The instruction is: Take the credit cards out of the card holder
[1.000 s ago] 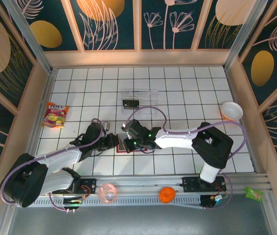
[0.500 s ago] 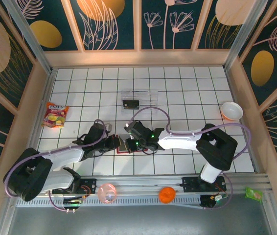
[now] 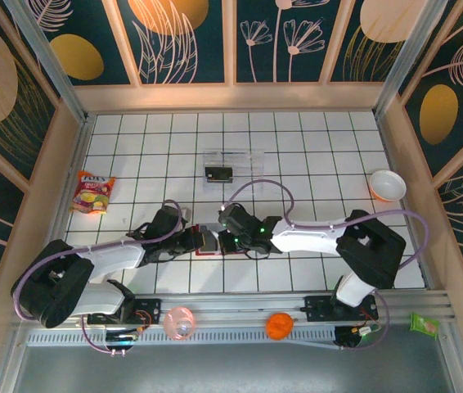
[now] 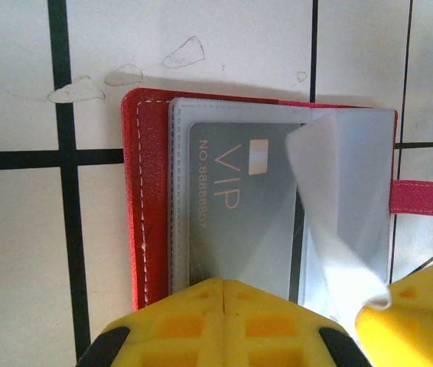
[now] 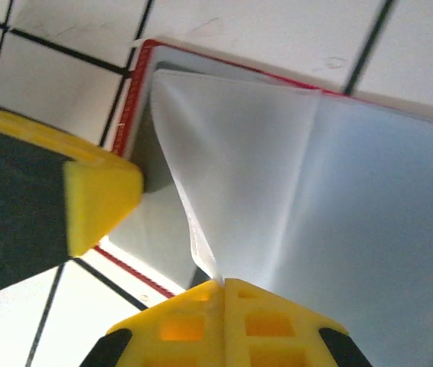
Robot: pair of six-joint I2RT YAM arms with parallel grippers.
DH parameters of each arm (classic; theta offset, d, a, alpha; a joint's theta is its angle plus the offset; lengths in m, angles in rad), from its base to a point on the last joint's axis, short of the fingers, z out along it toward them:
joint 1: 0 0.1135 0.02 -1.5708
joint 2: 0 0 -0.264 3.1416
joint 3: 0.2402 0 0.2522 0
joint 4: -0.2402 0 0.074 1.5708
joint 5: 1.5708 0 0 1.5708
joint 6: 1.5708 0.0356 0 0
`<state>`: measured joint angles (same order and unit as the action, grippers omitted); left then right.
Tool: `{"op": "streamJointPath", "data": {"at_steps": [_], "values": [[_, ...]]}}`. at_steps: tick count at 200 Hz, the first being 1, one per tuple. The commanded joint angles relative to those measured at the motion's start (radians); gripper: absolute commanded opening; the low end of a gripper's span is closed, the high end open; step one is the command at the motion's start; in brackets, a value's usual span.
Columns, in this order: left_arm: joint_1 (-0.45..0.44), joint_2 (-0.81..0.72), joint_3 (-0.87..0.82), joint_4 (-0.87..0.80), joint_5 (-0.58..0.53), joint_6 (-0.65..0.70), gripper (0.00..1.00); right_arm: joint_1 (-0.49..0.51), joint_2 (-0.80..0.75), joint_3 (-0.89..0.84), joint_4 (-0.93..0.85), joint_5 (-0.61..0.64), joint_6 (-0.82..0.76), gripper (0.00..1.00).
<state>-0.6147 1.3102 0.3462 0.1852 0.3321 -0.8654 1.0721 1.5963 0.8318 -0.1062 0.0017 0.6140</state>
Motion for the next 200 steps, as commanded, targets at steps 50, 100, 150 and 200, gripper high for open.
{"op": "streamJointPath", "data": {"at_steps": [50,100,150,200], "values": [[-0.005,0.001,0.006,-0.036,0.001,0.028,0.00,-0.016,-0.193,-0.068,-0.250,0.241,0.162,0.41],[-0.004,0.001,0.014,-0.026,0.008,0.022,0.00,-0.049,-0.212,0.012,-0.094,-0.046,-0.030,0.33],[-0.005,-0.016,-0.001,-0.024,-0.001,0.010,0.00,-0.071,0.028,0.109,0.011,-0.289,-0.059,0.21],[-0.004,-0.028,-0.014,-0.018,-0.007,0.006,0.00,-0.137,0.122,0.098,0.034,-0.341,0.002,0.19]]}}
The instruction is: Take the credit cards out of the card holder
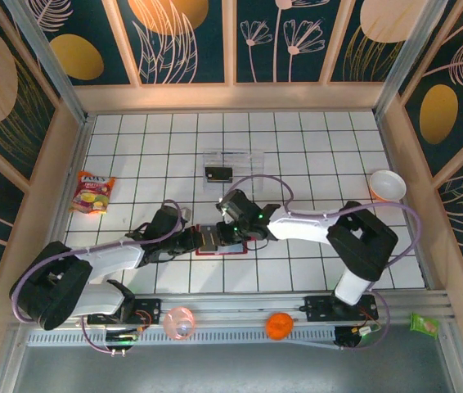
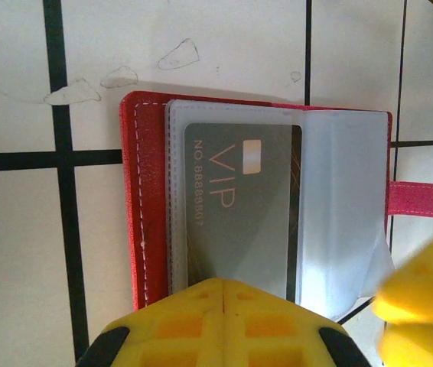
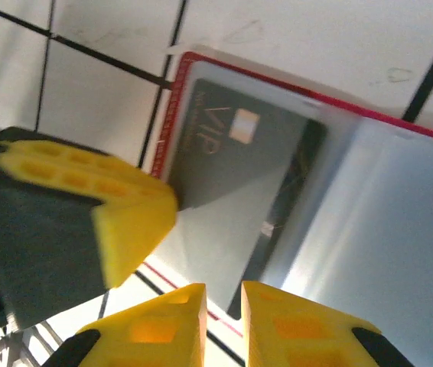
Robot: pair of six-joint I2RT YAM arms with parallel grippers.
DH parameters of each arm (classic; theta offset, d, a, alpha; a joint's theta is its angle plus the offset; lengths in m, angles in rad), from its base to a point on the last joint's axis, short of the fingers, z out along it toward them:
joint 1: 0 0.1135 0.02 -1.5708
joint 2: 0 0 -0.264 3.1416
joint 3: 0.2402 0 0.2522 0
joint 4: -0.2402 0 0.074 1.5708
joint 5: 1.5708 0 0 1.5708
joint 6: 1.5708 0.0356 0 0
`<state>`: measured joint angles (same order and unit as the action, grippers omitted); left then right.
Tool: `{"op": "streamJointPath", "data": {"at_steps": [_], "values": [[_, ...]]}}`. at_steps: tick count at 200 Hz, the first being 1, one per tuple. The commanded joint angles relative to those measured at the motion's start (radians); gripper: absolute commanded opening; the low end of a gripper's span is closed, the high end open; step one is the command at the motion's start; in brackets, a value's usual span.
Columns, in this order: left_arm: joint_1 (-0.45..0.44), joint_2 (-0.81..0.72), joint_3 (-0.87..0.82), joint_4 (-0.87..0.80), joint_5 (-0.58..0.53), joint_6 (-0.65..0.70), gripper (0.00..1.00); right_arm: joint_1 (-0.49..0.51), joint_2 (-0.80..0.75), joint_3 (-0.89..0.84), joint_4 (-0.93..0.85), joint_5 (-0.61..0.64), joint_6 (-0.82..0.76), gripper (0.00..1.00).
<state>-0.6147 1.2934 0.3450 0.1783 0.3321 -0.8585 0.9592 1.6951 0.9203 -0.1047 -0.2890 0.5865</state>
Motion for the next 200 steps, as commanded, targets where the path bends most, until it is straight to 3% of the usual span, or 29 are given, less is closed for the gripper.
{"op": "streamJointPath", "data": {"at_steps": [1,88,200], "values": [[-0.003,-0.010,-0.013,-0.010,-0.007,-0.001,0.00,-0.024,0.025,0.009,0.033,-0.050,0.030,0.19],[-0.005,-0.057,0.000,-0.068,-0.095,0.025,0.00,-0.048,0.062,0.008,0.036,-0.057,0.057,0.22],[-0.005,-0.005,-0.016,-0.069,-0.058,0.036,0.00,-0.031,0.103,0.058,0.056,-0.083,0.020,0.24]]}}
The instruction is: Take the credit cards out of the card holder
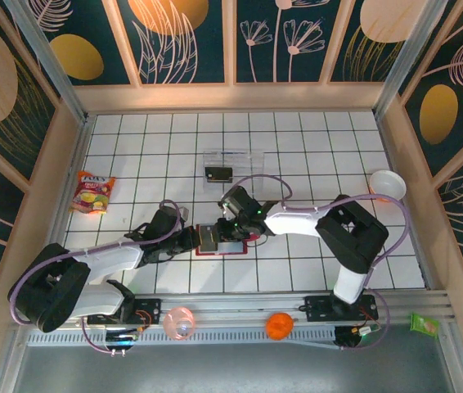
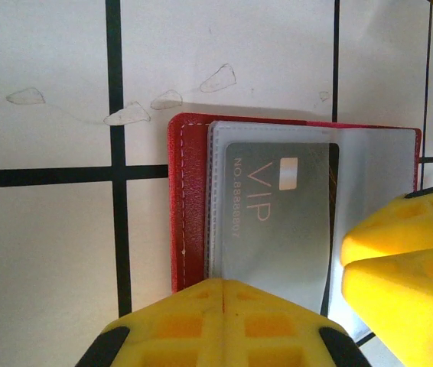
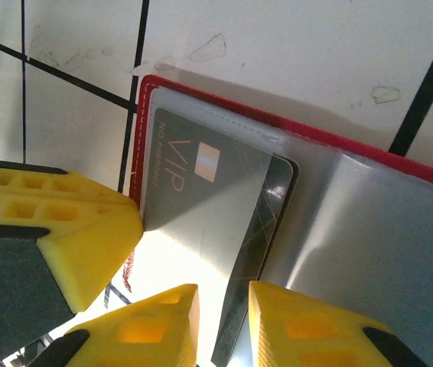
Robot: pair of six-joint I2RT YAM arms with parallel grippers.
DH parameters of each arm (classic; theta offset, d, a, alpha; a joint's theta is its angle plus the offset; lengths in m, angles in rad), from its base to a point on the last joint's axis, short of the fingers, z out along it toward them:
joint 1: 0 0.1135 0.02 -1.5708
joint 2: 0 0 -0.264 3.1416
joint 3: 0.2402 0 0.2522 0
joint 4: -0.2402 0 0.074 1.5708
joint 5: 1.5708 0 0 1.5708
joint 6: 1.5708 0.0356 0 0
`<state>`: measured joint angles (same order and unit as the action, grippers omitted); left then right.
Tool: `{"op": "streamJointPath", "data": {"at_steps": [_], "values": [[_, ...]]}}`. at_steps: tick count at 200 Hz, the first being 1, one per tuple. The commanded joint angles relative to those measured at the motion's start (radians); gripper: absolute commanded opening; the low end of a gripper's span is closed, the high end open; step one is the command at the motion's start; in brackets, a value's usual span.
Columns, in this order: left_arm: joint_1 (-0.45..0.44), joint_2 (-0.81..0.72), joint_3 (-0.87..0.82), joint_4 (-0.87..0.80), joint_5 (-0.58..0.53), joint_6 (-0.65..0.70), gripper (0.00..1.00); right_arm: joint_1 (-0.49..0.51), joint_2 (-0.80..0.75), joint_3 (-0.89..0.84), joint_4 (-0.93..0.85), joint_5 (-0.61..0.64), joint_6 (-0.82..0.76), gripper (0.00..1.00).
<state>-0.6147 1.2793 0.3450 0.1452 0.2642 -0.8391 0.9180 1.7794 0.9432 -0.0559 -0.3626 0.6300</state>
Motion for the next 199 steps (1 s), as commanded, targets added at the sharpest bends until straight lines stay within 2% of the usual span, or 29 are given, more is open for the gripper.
{"op": "streamJointPath", "data": {"at_steps": [1,34,76,126,199], "values": [[-0.004,0.009,-0.016,-0.035,0.010,0.016,0.00,0.010,0.019,0.035,0.006,-0.010,-0.024,0.24],[-0.005,0.002,-0.024,-0.023,0.018,0.008,0.00,0.011,0.041,0.043,0.002,-0.008,-0.019,0.24],[-0.005,-0.007,-0.031,-0.013,0.024,0.002,0.00,0.037,0.073,0.069,-0.060,0.060,-0.023,0.24],[-0.005,-0.012,-0.040,-0.016,0.020,0.002,0.00,0.075,0.063,0.087,-0.163,0.241,-0.010,0.24],[-0.005,-0.013,-0.043,-0.018,0.013,0.002,0.00,0.078,0.017,0.069,-0.183,0.298,-0.004,0.27]]}}
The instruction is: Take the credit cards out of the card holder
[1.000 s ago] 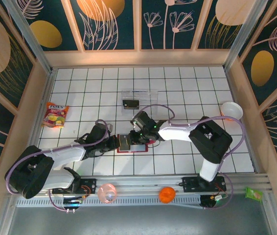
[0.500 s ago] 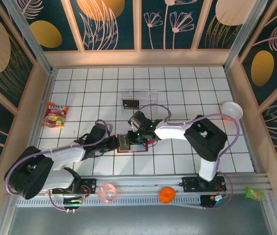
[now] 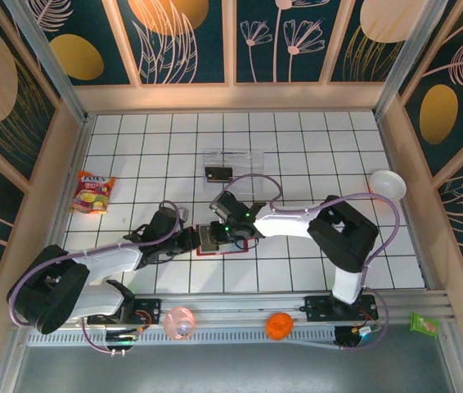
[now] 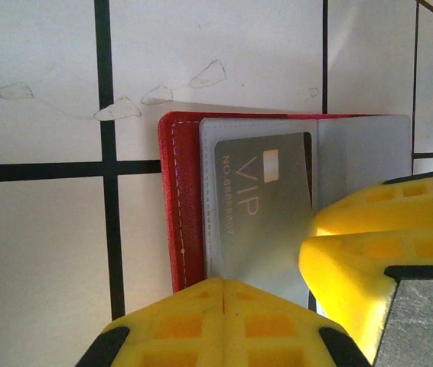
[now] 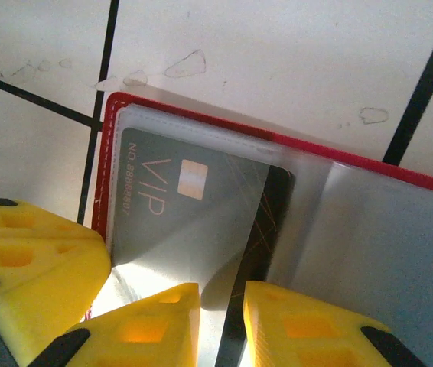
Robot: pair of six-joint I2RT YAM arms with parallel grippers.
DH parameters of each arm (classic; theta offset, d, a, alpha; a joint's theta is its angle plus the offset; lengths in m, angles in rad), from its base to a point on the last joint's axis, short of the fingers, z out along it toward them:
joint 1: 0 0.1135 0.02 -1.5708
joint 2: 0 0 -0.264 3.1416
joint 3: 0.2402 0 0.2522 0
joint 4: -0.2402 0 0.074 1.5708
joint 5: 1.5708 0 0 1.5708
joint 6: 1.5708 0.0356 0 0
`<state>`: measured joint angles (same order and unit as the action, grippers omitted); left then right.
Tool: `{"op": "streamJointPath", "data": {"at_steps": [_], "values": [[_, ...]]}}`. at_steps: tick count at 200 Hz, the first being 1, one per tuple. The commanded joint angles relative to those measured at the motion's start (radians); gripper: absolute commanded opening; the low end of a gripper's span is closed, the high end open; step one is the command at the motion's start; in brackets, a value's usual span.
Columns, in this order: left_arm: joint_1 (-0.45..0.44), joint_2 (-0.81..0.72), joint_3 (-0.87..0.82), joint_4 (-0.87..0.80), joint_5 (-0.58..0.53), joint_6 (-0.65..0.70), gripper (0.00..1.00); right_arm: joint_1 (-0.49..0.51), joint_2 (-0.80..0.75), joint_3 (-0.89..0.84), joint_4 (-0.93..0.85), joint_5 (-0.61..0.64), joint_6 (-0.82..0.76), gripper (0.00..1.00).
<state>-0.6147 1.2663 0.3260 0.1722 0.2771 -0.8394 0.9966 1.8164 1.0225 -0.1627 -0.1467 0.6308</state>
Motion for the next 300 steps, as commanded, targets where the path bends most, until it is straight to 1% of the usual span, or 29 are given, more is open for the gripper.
{"op": "streamJointPath", "data": {"at_steps": [1,25,58,83,97,120,152,166,187,209,236,300], "values": [[-0.005,0.000,-0.023,-0.046,0.000,0.003,0.00,-0.001,-0.020,-0.010,-0.077,0.083,-0.005,0.27],[-0.005,-0.013,-0.019,-0.062,-0.008,0.003,0.00,-0.001,-0.030,-0.007,-0.079,0.094,-0.013,0.28],[-0.004,-0.043,0.004,-0.101,-0.023,0.020,0.00,0.004,-0.078,-0.014,-0.044,0.079,-0.034,0.31],[-0.004,-0.078,0.042,-0.141,-0.032,0.042,0.00,0.004,-0.112,-0.008,-0.055,0.084,-0.054,0.31],[-0.005,-0.087,0.060,-0.137,-0.016,0.049,0.00,-0.009,-0.126,-0.021,-0.045,0.053,-0.052,0.30],[-0.005,-0.051,0.088,-0.099,0.018,0.050,0.00,-0.046,-0.145,-0.069,0.006,-0.019,-0.038,0.25],[-0.024,0.017,0.129,-0.046,0.033,0.051,0.00,-0.071,-0.145,-0.087,0.037,-0.092,-0.049,0.24],[-0.025,0.044,0.136,-0.048,0.023,0.056,0.00,-0.070,-0.140,-0.087,0.040,-0.105,-0.052,0.24],[-0.025,0.080,0.127,-0.087,-0.032,0.062,0.00,-0.072,-0.129,-0.088,0.047,-0.122,-0.051,0.24],[-0.025,0.108,0.104,-0.079,-0.057,0.054,0.00,-0.073,-0.116,-0.088,0.054,-0.132,-0.048,0.24],[-0.025,0.135,0.090,-0.078,-0.069,0.050,0.00,-0.080,-0.097,-0.079,0.054,-0.140,-0.044,0.23],[-0.025,0.114,0.060,-0.071,-0.055,0.041,0.00,-0.118,-0.059,-0.099,0.074,-0.193,-0.012,0.21]]}}
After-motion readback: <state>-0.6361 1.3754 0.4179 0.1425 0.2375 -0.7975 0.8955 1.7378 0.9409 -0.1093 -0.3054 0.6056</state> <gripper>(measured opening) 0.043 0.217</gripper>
